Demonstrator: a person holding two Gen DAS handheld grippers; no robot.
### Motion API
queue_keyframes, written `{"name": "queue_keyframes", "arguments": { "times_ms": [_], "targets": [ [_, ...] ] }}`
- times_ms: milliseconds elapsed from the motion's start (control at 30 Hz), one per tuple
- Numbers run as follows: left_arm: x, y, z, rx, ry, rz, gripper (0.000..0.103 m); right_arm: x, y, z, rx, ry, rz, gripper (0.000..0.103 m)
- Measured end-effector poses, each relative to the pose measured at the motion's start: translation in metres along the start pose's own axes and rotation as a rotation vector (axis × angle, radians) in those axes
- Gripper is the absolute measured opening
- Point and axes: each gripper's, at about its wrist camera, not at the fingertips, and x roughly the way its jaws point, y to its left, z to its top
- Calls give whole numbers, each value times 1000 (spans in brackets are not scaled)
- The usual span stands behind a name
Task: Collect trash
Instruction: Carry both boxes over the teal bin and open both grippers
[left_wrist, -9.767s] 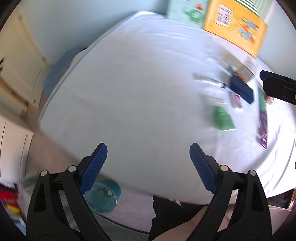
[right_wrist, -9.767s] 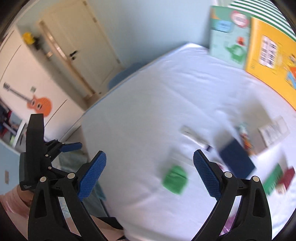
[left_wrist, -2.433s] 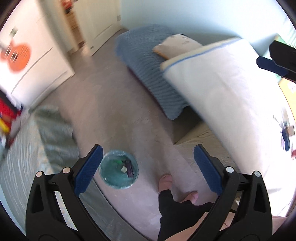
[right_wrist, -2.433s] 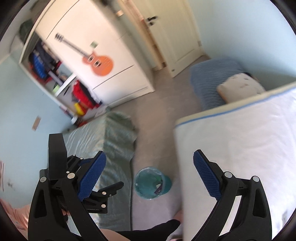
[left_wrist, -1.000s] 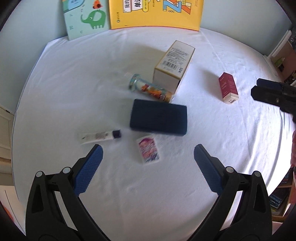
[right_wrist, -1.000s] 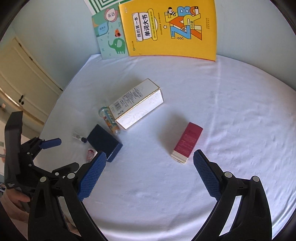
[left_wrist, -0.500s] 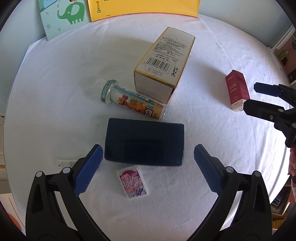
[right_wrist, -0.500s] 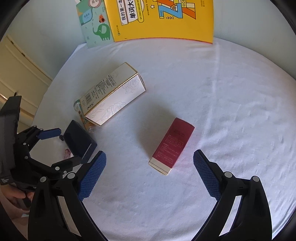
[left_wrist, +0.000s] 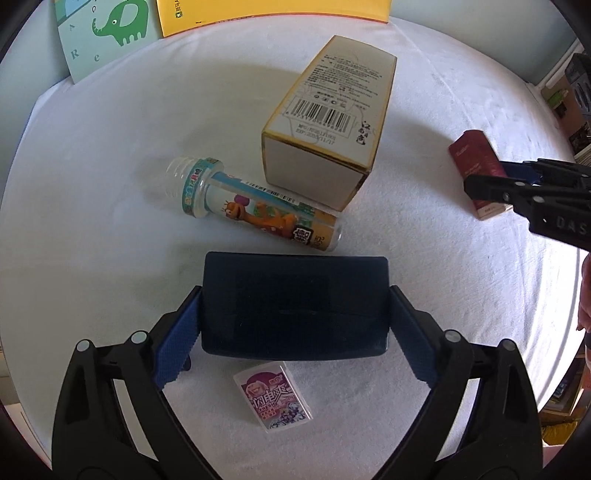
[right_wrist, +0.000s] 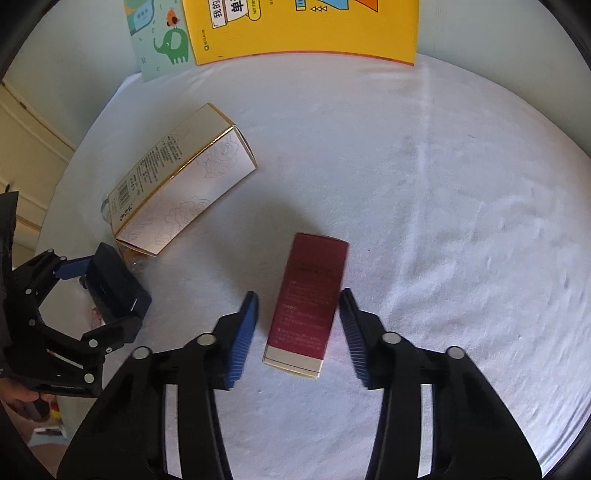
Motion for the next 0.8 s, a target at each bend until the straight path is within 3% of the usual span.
{"name": "queue_keyframes", "arguments": {
  "times_ms": [367, 800],
  "targets": [
    [-40, 3, -7, 12, -80, 1, 92, -44, -5, -7, 0, -71, 5, 29],
    [-87, 17, -49, -68, -160, 80, 92, -72, 62, -19, -147, -110, 94, 29]
  ]
}}
